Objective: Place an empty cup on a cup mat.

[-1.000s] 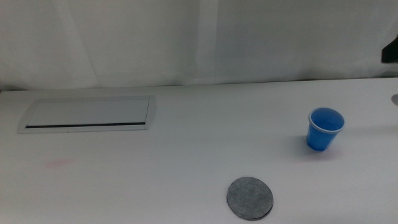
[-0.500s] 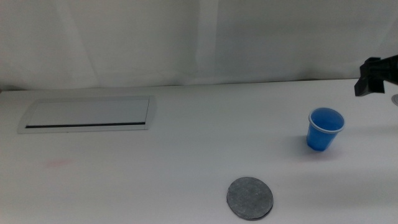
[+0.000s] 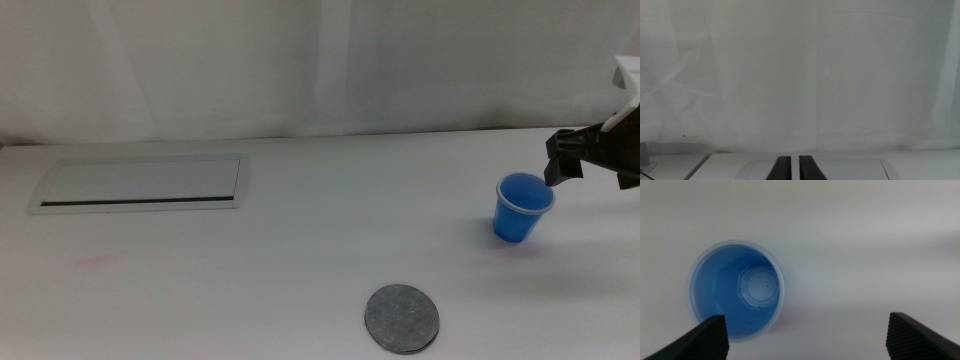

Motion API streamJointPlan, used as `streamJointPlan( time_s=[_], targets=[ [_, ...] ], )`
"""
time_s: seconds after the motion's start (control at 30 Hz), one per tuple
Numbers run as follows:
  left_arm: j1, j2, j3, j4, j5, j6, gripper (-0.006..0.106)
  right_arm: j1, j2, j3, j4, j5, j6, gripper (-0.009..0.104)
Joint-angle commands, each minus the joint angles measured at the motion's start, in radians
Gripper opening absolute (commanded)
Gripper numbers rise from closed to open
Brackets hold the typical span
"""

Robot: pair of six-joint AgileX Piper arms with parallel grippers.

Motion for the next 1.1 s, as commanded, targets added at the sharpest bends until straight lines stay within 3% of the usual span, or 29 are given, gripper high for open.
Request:
streamJointPlan(
  time_s=[0.0,0.87,1.07],
  targets=[
    [0.002,-0.005,0.038,-0.003,0.000,-0.005,-0.003,0.005,0.026,-0.006,-0.008,-0.026,-0.009,0.084],
    [0.002,-0.005,0.038,-0.003,0.000,-0.005,-0.003,0.005,0.218,-0.018,0.057,-0.117,-0.006,0.084],
    [0.002,-0.005,0.038,-0.003,0.000,-0.005,-0.003,0.005,0.246,-0.018,0.066,-0.114,-0.006,0.072]
  ],
)
